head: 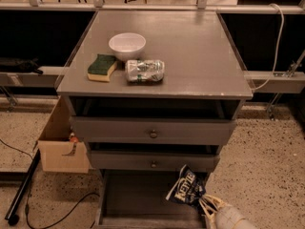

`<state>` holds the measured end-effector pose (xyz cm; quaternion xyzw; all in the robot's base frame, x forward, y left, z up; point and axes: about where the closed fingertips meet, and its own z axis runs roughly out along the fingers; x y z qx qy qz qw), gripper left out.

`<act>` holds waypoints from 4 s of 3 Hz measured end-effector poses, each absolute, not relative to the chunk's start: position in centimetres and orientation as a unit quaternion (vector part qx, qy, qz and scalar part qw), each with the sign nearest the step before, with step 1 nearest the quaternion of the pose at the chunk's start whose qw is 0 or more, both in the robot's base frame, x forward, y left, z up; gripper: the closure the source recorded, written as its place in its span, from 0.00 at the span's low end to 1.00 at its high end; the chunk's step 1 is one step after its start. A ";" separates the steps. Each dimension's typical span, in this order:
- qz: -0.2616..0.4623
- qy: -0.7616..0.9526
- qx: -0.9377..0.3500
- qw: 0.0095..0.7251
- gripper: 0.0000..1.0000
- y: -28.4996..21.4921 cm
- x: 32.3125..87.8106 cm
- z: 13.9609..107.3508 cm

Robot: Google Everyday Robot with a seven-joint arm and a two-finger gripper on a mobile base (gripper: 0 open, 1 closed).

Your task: Pick blue chip bag from bottom drawer and place on counter

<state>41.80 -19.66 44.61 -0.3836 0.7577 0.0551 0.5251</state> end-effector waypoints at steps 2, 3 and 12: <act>0.016 0.733 -0.411 0.542 1.00 -19.8 42.2 52.5; 0.013 0.726 -0.412 0.550 1.00 -19.6 43.0 53.6; -0.127 0.521 -0.430 0.726 1.00 -21.6 49.5 92.7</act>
Offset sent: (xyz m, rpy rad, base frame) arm 0.0011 0.0000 0.0621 -0.0487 -0.0647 0.0145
